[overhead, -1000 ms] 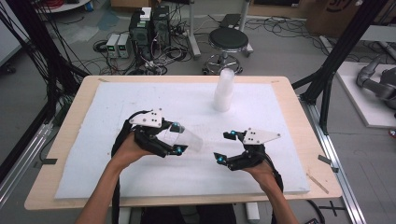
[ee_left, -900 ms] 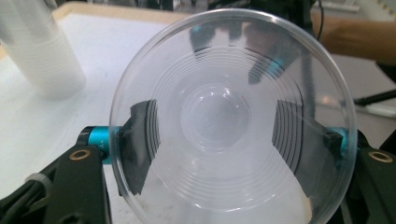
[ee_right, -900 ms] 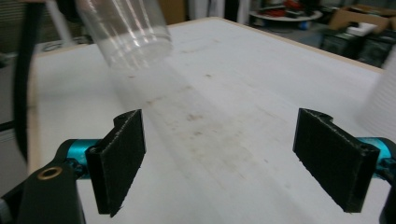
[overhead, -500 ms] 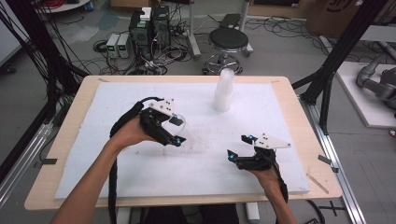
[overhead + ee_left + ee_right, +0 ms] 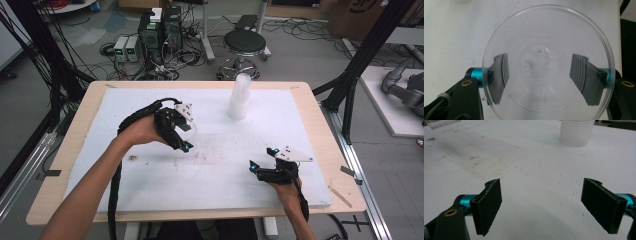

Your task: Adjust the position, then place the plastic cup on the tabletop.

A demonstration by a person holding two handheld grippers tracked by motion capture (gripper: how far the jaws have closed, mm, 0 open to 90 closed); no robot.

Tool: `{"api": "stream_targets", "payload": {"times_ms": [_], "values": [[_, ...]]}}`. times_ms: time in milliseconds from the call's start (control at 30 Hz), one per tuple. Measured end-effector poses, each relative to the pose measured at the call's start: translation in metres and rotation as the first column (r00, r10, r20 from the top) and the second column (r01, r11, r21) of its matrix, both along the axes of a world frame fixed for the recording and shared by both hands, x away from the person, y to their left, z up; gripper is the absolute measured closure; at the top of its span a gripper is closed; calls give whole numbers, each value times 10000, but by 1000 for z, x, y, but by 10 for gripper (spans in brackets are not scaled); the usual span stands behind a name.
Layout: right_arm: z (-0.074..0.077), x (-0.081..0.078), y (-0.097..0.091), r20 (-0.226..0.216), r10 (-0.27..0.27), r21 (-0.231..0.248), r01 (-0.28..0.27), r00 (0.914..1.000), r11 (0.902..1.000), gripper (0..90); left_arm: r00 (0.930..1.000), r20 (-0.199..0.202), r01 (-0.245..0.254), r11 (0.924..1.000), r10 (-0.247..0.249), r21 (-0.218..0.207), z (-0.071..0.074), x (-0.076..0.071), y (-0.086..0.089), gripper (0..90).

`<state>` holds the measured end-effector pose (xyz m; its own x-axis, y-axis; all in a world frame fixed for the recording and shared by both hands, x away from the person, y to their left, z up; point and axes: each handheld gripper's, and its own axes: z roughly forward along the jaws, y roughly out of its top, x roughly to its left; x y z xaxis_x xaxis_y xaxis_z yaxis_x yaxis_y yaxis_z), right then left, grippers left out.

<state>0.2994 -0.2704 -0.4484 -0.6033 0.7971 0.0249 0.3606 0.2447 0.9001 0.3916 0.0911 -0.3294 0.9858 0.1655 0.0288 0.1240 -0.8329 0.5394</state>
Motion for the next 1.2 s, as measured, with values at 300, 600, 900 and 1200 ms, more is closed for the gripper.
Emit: {"api": "stream_targets", "payload": {"times_ms": [300, 600, 900, 1200], "values": [[-4, 1, 0, -122, -165, 19, 165, 9998, 9999, 166, 9999, -26, 102, 9983, -101, 570, -2, 5, -4, 313], [-4, 1, 1, -108, -113, -95, 112, 9999, 9999, 166, 9998, 36, 173, 9981, -175, 592, -3, 4, -8, 312], [-4, 1, 1, -56, -105, -78, 105, 9999, 9999, 166, 9998, 40, 178, 9985, -180, 517, -3, 6, -8, 312], [-4, 1, 1, -82, -83, -127, 82, 9999, 9999, 166, 9999, 28, 105, 9986, -106, 522, -6, 7, -9, 312]]}}
